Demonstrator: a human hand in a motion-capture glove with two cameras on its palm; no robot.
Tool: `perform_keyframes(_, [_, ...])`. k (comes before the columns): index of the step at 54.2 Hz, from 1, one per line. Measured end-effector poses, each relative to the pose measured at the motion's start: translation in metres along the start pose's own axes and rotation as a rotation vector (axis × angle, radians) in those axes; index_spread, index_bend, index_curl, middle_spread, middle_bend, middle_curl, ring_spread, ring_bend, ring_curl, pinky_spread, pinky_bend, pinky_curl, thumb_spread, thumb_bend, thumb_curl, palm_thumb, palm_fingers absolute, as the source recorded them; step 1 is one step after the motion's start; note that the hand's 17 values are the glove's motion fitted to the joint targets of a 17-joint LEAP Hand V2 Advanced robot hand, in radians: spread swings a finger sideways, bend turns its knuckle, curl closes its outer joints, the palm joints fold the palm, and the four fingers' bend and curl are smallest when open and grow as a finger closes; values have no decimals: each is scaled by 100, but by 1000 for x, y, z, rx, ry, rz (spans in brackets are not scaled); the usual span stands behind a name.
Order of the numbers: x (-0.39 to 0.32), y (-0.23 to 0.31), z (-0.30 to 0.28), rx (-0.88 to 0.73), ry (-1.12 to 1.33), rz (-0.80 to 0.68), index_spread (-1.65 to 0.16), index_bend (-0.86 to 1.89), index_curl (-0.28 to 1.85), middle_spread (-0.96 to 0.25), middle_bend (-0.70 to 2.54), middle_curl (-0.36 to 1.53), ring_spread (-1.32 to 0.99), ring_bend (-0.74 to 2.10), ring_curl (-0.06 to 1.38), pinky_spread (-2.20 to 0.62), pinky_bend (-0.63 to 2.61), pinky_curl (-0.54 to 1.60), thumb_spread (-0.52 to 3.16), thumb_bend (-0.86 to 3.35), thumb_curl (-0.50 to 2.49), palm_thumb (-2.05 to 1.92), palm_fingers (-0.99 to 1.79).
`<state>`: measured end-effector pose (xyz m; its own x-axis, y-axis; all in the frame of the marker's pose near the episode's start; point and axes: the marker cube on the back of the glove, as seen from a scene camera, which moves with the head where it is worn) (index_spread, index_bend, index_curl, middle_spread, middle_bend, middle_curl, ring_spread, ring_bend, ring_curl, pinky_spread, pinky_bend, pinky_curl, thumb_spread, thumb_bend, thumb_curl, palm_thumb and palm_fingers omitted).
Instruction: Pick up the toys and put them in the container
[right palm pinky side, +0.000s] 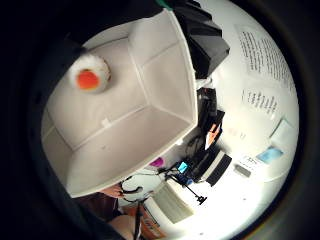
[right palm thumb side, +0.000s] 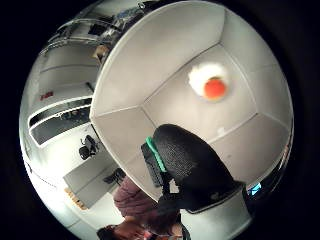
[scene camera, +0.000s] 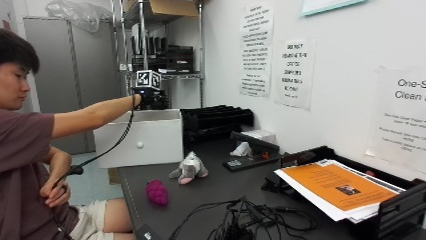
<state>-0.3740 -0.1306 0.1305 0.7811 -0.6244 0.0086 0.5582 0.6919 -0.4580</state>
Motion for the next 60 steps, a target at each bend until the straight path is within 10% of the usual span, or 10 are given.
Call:
perform_keyframes(22, [173,177,-46,-24,100,432,-21,3,20,2,7,24,2,21,35,5,80,38,124,-6,38,-9,-40])
perform_keyframes(35, [243,273,75,67,-77,586,-21,4,15,1,11,21,2,21,36,5,80,37,126,-6,29,-9,-29])
perform_keyframes(60, [224,288,298,56,-107,580,-22,16,16,-4,19,22,1,37,41,5,85,38,109,-9,22,-13,2])
